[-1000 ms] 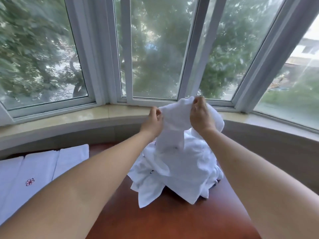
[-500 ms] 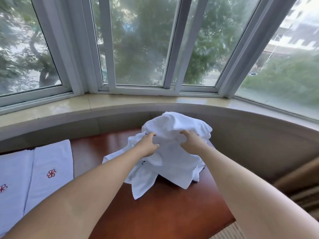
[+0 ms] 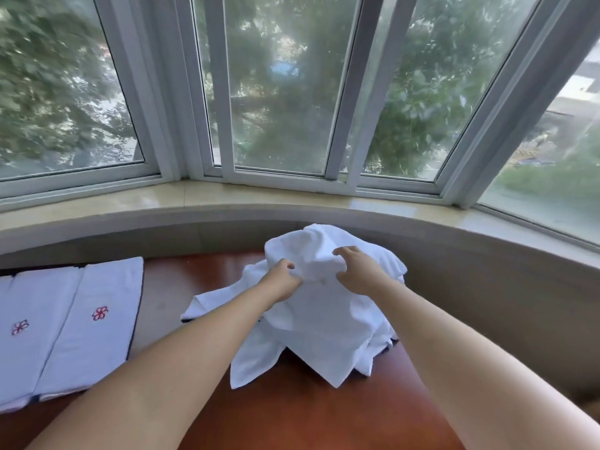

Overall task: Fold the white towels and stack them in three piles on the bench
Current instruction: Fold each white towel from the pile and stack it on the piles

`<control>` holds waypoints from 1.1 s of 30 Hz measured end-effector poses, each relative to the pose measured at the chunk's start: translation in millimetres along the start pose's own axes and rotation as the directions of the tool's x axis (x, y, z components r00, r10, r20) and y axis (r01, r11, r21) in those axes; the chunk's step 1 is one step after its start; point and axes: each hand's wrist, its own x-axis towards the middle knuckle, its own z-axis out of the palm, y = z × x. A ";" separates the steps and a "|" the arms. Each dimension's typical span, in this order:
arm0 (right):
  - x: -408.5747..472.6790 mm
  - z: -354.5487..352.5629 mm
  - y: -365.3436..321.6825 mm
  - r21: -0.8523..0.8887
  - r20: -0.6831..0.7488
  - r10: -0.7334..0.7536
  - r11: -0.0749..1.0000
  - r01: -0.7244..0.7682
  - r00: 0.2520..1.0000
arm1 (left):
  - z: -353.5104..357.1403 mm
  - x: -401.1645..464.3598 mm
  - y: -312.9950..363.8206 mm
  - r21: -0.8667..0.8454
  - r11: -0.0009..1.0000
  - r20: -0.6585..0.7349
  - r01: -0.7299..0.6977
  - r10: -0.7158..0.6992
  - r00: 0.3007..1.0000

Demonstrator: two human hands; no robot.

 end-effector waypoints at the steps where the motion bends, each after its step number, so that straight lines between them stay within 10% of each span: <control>1: 4.4 -0.5 8.4 -0.036 0.004 -0.021 0.999 0.021 1.000 | 10.8 0.2 4.2 -0.131 0.989 -0.006 0.066 -0.067 0.998; 7: 16.5 7.0 46.7 -0.154 -0.045 -0.163 0.976 0.155 0.986 | 61.2 -4.5 36.8 -0.642 0.721 0.033 0.261 -0.314 0.949; 13: -0.3 8.7 53.8 0.108 0.341 -0.299 0.954 0.279 0.891 | 75.0 -20.9 46.3 -0.705 0.648 0.012 0.288 -0.395 0.919; 19: -24.3 21.9 37.1 0.404 0.620 -0.334 0.912 0.077 0.710 | 59.7 -39.1 10.5 -0.743 0.630 -0.055 0.224 -0.391 0.919; 28: -3.6 33.8 19.4 0.478 0.348 -0.003 0.861 -0.175 0.937 | -7.9 -90.9 -30.6 -0.803 0.569 -0.159 0.178 -0.492 0.856; 33: -0.9 73.6 -21.2 0.602 0.525 0.107 0.654 -0.457 0.844 | -35.9 -119.4 -46.5 -0.801 0.565 -0.161 0.197 -0.521 0.838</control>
